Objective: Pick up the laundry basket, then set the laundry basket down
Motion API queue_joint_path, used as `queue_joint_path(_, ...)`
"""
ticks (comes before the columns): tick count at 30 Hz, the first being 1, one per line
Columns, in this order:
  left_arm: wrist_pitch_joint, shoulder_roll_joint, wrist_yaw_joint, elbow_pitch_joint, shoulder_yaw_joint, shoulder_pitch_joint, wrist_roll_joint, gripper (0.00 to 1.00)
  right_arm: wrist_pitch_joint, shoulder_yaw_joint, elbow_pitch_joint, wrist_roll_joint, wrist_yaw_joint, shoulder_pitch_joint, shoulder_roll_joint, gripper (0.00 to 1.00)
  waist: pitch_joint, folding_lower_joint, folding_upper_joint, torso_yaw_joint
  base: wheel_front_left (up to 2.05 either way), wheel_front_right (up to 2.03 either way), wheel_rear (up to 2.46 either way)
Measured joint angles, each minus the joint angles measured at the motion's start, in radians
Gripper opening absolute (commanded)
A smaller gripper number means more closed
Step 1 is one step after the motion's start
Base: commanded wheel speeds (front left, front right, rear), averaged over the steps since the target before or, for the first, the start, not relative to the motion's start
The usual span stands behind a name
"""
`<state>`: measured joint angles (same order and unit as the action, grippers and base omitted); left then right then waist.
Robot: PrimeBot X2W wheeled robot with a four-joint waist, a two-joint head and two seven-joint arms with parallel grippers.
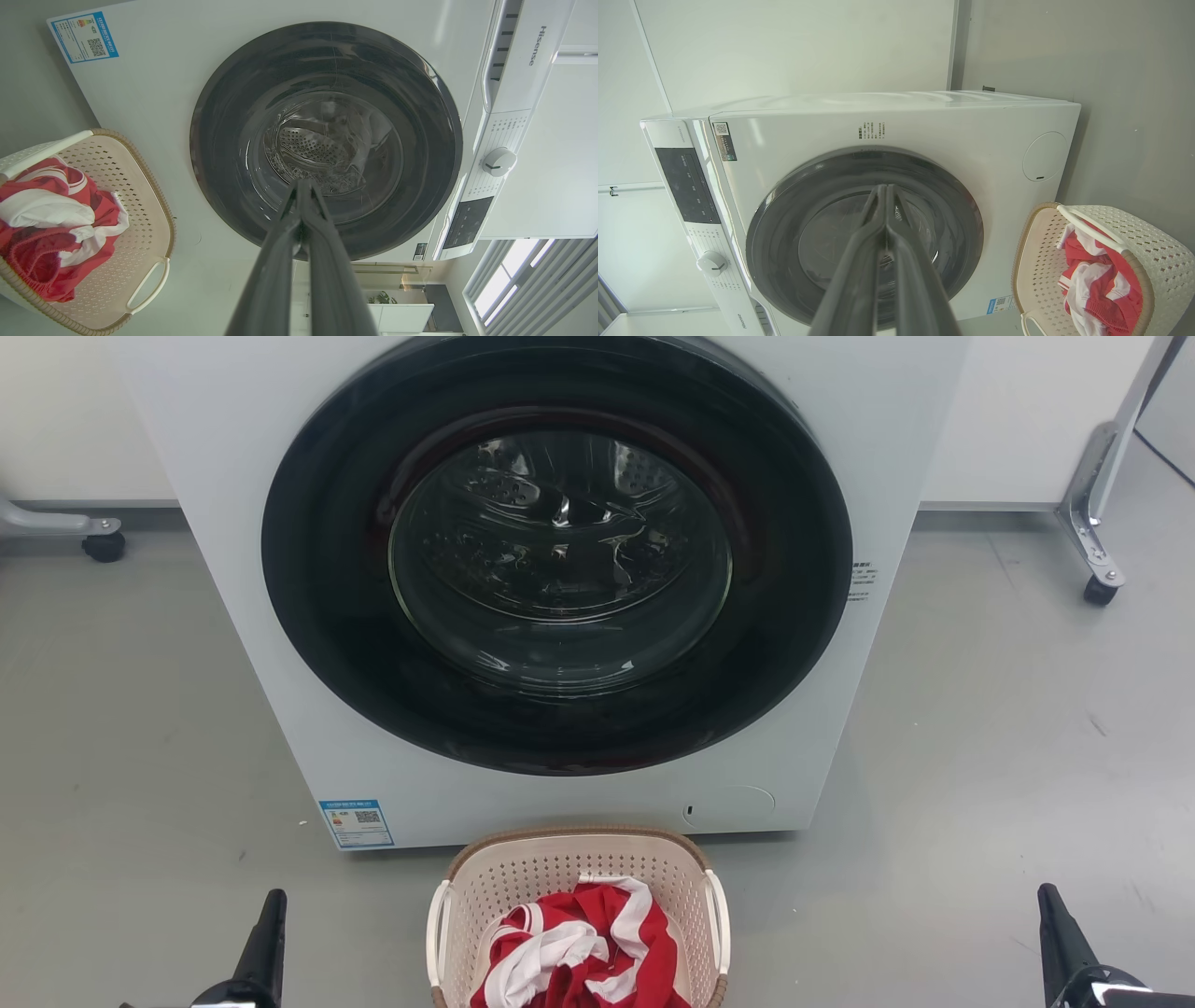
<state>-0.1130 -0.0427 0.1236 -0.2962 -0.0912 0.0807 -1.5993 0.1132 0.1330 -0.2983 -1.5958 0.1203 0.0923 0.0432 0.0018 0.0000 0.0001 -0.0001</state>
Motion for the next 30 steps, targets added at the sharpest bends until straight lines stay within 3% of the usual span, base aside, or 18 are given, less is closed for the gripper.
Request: queue_joint_path(30,0.000,0.000,0.000,0.000,0.000,0.000,0.000,0.00,0.000,0.000,0.000,0.000,0.000,0.000,0.000,0.00,0.000,0.0000,0.0000,0.000,0.00,0.00,0.00)
